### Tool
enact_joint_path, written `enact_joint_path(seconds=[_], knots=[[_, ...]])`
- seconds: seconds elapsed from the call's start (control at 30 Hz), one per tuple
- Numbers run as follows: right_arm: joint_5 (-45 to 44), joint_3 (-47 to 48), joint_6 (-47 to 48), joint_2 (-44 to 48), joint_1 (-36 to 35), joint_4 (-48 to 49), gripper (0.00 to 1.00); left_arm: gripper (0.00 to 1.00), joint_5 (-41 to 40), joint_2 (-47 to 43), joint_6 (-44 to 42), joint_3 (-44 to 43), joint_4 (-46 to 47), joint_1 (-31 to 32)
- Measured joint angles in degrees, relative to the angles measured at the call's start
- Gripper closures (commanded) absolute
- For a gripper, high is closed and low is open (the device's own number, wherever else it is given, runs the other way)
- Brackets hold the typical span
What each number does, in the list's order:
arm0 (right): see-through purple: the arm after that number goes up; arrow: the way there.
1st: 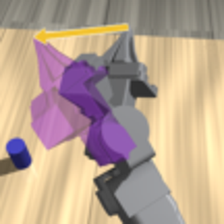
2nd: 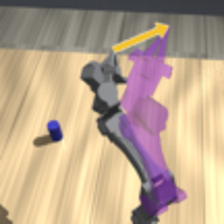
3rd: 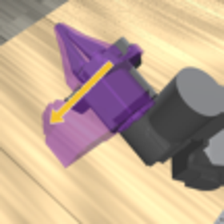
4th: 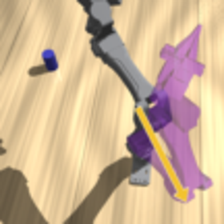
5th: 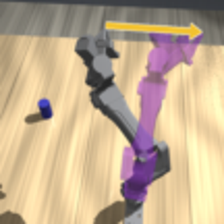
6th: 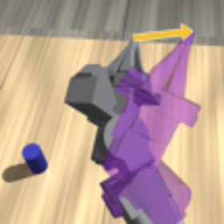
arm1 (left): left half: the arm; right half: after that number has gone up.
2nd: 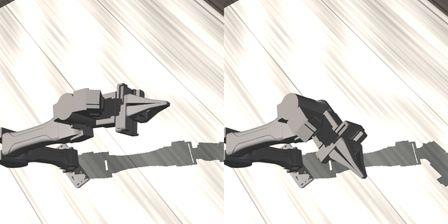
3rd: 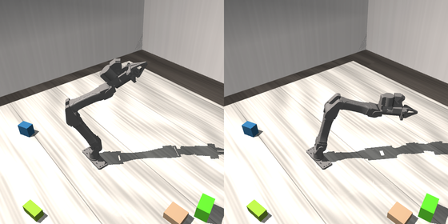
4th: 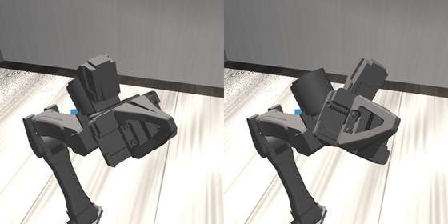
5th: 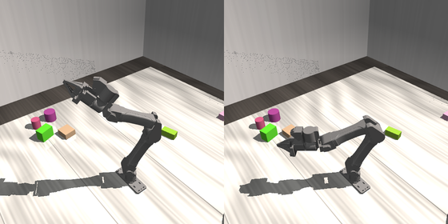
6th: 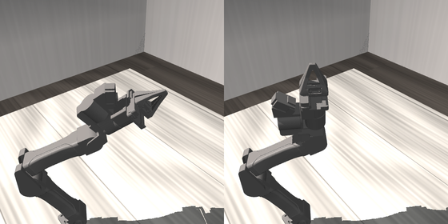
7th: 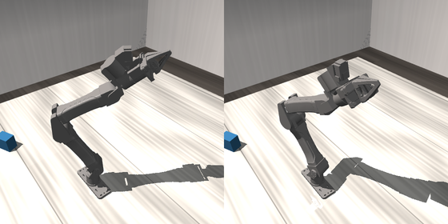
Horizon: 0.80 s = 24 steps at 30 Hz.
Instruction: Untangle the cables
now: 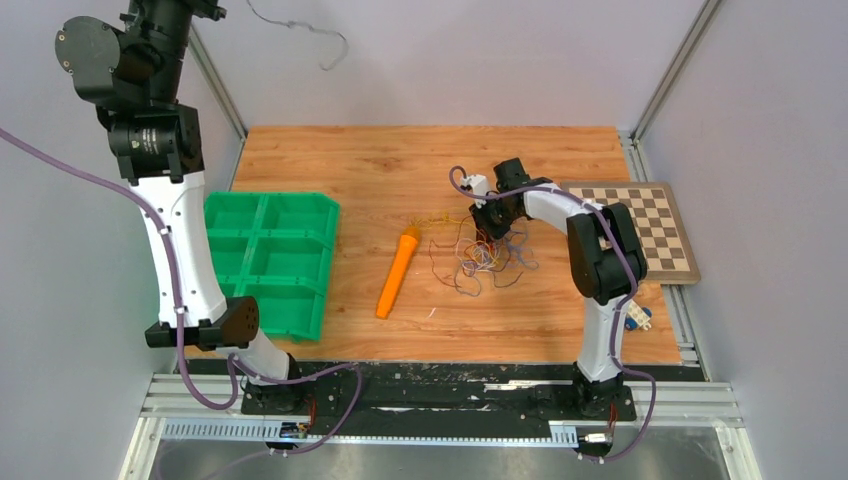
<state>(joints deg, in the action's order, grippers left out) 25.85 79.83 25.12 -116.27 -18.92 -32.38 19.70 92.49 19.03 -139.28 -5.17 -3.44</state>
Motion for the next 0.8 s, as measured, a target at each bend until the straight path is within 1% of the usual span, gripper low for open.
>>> enact_joint_path(seconds=[0.17,0.23,0.4,0.53,0.63,0.8], knots=[[0.44,0.44,0.28,-0.13,0.61,-1.51,1.00,1.00,-3.30,-2.23,-3.50,2.75,-2.91,-3.50],[1.27,0.48,0.35,-0.13,0.74,-2.19,1.00,1.00,-3.34,-4.63,-4.66,7.15,-3.52,-5.49],[3.89,0.48,0.26,-0.11,1.05,-5.05,1.00,1.00,-2.80,-14.49,-9.73,26.73,-5.88,-10.45],[5.99,0.68,0.22,-0.09,1.09,-8.74,1.00,1.00,-2.03,-20.20,-14.56,41.55,-6.19,-14.34],[8.11,1.92,0.22,-0.07,1.09,-12.04,1.00,1.00,-1.77,-22.14,-17.33,50.62,-5.66,-17.75],[10.88,5.14,0.57,0.22,1.09,-16.04,1.00,1.00,-1.11,-22.36,-20.50,62.75,-3.93,-21.88]])
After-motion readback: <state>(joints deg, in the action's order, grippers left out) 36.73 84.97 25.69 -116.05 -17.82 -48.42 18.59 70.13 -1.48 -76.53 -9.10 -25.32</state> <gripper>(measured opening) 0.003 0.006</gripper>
